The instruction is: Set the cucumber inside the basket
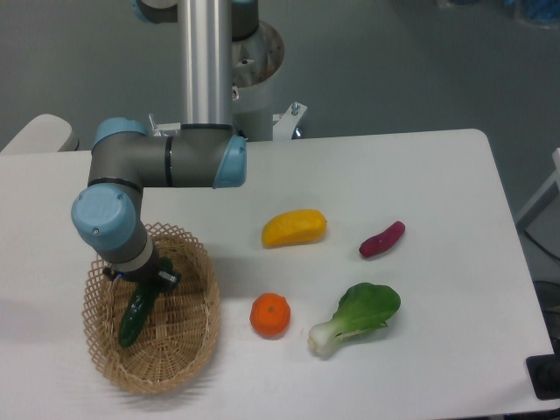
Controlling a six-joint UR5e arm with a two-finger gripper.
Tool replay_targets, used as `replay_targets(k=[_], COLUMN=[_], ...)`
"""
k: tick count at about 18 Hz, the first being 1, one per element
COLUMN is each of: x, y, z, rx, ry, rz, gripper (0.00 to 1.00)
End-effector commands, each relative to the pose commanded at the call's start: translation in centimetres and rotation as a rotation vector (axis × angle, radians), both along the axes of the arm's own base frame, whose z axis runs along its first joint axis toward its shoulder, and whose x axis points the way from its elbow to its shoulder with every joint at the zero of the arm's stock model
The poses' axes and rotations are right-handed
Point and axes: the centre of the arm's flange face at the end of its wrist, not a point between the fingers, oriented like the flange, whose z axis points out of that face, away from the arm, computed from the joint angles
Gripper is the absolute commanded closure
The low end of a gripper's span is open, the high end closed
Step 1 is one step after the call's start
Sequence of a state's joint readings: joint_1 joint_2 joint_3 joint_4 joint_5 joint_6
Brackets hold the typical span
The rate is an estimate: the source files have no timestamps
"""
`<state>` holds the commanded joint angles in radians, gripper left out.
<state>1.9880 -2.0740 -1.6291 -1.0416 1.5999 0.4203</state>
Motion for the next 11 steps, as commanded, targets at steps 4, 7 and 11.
replay_targets(k=[4,7,11], x=[-0.5,-1.9,-6.7], y=[1.0,2.4,2.7], z=[2.8,6.4,11.6], rx=[0.050,0.114,0.191], ry=[0.022,0.056,0.120], rz=[-0.002,0.009,0.023], gripper=[0.00,0.00,0.00])
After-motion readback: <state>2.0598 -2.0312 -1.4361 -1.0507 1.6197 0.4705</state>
